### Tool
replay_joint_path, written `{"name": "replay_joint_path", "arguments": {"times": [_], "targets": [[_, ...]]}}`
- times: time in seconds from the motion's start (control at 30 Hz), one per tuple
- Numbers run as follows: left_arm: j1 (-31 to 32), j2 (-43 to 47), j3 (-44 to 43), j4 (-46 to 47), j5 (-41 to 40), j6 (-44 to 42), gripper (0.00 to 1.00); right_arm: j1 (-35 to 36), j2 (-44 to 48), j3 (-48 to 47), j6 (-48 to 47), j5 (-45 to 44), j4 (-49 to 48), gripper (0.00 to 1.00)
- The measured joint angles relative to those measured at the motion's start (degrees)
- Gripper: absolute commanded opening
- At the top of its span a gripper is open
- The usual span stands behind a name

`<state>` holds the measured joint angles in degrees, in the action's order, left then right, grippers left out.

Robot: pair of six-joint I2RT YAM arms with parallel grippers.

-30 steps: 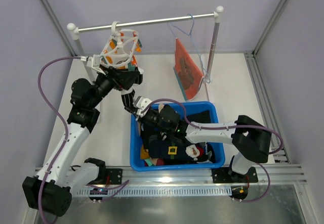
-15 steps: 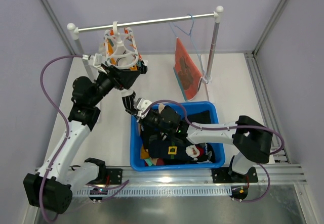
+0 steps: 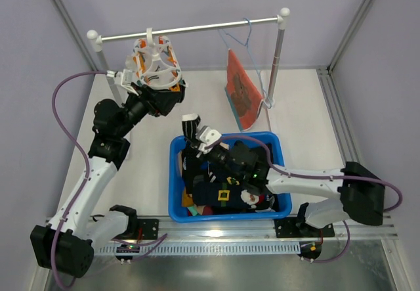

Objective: Remove the socks clipped to the hanger

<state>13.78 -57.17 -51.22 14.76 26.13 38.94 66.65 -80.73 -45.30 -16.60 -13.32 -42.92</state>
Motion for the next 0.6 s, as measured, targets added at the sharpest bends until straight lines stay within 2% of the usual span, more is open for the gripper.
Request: {"name": "replay_joint_path", "arguments": {"times": [0.27, 0.37, 0.43, 0.47, 0.5, 0.53, 0.6], "targets": [[-0.5, 0.6, 0.0, -1.0, -1.2, -0.4, 0.72, 0.0, 24.6, 12.1, 5.6, -10.9, 11.0, 0.08], [-0.8, 0.7, 0.0, -1.2, -1.7, -0.4, 0.72, 0.0, 29.8, 15.7, 9.6, -13.0, 16.7, 0.12], [-1.0, 0.6, 0.0, -1.4, -2.1, -0.4, 0.72, 0.0, 30.5, 16.8, 11.9, -13.8, 20.0, 0.23], [-1.1, 0.6, 0.0, -1.4, -2.1, -0.4, 0.72, 0.0, 30.4, 17.2, 13.1, -14.2, 21.9, 0.34], [-1.2, 0.5, 0.0, -1.3, -2.4, -0.4, 0.72, 0.0, 30.2, 17.6, 14.6, -14.8, 23.6, 0.61], [-1.2, 0.5, 0.0, -1.4, -2.6, -0.4, 0.72, 0.0, 29.8, 18.0, 16.4, -15.5, 25.3, 0.68], [-1.5, 0.4, 0.0, -1.5, -3.2, -0.4, 0.72, 0.0, 28.8, 18.6, 18.5, -17.2, 28.3, 0.73]]}}
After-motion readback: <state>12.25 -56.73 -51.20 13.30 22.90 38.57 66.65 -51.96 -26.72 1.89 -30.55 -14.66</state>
